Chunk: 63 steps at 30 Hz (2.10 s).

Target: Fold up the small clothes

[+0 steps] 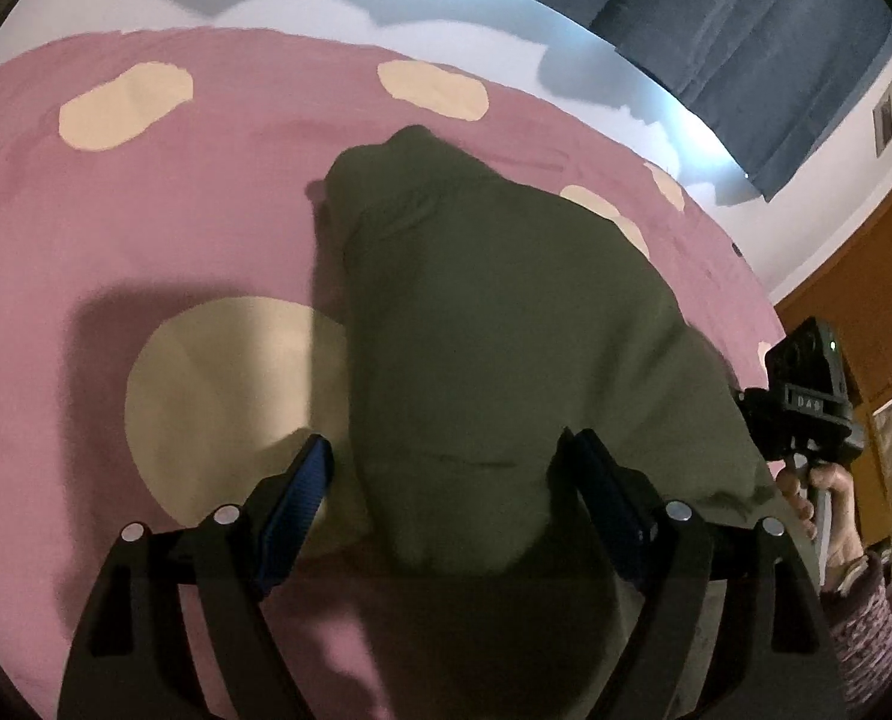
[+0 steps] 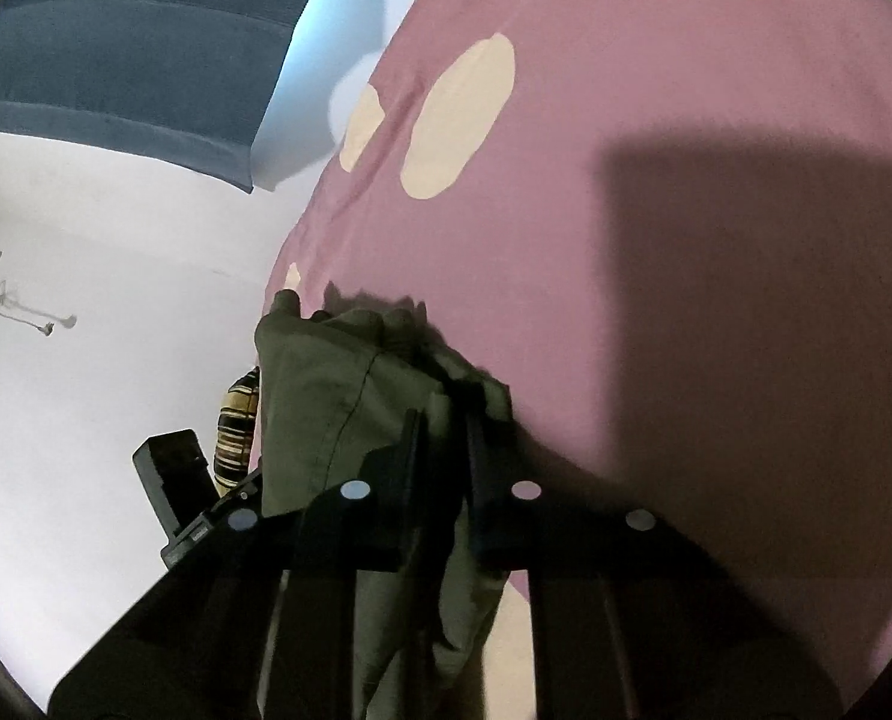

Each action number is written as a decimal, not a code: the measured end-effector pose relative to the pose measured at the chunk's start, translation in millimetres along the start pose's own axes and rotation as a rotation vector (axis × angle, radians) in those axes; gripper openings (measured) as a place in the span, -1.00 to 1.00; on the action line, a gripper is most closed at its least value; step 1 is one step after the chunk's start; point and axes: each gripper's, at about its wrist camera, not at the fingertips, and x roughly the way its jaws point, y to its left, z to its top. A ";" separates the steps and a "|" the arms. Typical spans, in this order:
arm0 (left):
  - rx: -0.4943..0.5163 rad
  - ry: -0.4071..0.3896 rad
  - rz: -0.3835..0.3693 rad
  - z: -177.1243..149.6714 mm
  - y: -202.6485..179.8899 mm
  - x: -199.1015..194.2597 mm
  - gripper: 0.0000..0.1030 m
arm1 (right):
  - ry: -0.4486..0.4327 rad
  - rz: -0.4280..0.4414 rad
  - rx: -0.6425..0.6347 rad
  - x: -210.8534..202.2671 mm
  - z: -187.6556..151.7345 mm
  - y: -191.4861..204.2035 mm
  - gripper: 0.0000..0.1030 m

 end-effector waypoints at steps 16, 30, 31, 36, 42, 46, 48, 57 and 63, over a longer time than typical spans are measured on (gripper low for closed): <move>0.066 -0.114 0.221 -56.5 -33.3 -80.9 0.60 | -0.124 0.006 0.026 -56.8 -71.1 13.0 0.05; 0.096 -0.215 0.389 -157.1 -85.7 -138.9 0.67 | -0.286 -0.362 -0.091 -100.9 -195.3 55.4 0.64; 0.090 -0.227 0.395 -160.3 -87.6 -141.2 0.68 | -0.295 -0.398 -0.113 -101.6 -201.5 58.5 0.66; 0.042 -0.271 0.430 -177.1 -94.9 -151.2 0.68 | -0.318 -0.620 -0.294 -88.3 -227.6 82.3 0.78; 0.107 -0.307 0.499 -193.2 -107.3 -154.8 0.68 | -0.312 -0.738 -0.410 -73.3 -249.5 91.1 0.83; 0.123 -0.299 0.496 -195.6 -111.7 -152.4 0.68 | -0.314 -0.765 -0.461 -71.6 -259.0 97.3 0.84; 0.136 -0.288 0.493 -197.0 -113.9 -149.8 0.68 | -0.329 -0.759 -0.462 -75.9 -264.8 99.2 0.85; 0.150 -0.262 0.501 -201.5 -119.9 -143.4 0.68 | -0.332 -0.720 -0.473 -73.7 -272.8 107.4 0.86; 0.110 -0.265 0.493 -201.3 -118.3 -146.4 0.68 | -0.317 -0.719 -0.481 -69.0 -280.0 110.9 0.86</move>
